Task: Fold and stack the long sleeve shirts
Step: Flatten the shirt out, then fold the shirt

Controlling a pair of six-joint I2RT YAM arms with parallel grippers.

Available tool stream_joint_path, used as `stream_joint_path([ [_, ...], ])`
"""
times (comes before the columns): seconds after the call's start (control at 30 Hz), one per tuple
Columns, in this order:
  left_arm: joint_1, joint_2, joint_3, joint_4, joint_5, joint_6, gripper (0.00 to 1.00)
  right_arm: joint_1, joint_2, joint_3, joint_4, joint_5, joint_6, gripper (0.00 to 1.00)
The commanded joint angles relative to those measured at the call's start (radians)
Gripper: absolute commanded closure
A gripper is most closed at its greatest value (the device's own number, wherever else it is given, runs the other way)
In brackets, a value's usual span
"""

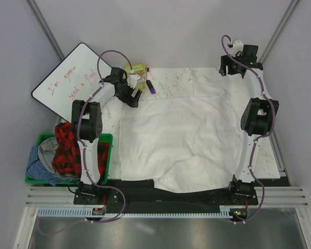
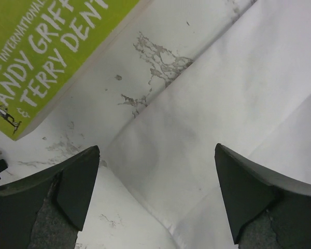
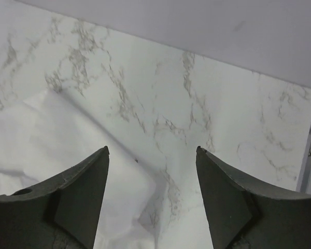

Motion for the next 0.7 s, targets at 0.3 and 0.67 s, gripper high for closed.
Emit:
stream_joint_path([
  [0.3, 0.009, -0.082, 0.033, 0.003, 0.106, 0.019, 0.01, 0.089, 0.145, 0.021, 0.205, -0.052, 0.113, 0.29],
  [0.67, 0.009, -0.025, 0.033, -0.001, 0.034, 0.039, 0.02, -0.011, 0.027, -0.115, 0.088, -0.062, 0.05, 0.3],
])
